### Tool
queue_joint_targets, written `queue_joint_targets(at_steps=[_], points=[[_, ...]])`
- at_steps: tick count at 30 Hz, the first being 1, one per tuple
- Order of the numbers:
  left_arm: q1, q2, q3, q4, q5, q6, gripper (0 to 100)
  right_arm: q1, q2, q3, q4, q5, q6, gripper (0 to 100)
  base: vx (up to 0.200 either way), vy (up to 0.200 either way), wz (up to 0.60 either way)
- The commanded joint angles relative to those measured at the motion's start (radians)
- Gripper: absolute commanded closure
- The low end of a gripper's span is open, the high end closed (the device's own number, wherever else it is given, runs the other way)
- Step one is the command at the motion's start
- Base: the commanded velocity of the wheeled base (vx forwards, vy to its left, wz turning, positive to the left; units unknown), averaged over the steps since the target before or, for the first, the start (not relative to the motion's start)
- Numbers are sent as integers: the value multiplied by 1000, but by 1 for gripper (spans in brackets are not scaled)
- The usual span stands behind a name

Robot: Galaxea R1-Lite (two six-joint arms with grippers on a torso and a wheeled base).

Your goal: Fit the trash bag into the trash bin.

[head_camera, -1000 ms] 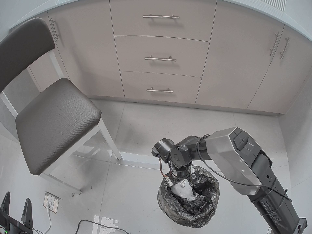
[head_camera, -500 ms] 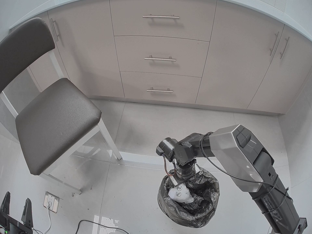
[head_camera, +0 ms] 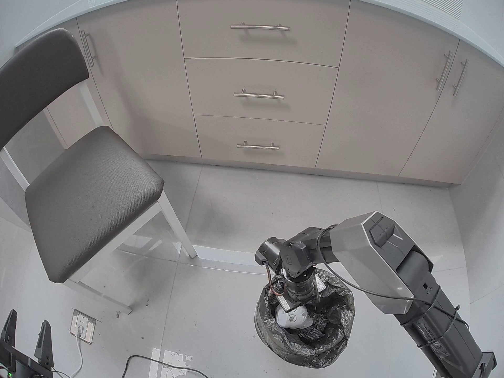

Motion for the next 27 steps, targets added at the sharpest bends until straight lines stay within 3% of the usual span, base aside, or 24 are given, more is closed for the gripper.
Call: queue_joint_targets(at_steps=[1, 14, 27], points=[[0, -15, 7, -1, 0, -1, 0, 2, 71, 0, -30, -5, -7, 100, 0, 0, 0], [0, -15, 7, -1, 0, -1, 0, -25, 171, 0, -221, -5, -99, 100, 0, 0, 0], [0, -15, 7, -1, 0, -1, 0, -35, 212, 0, -251, -5, -110, 100, 0, 0, 0]])
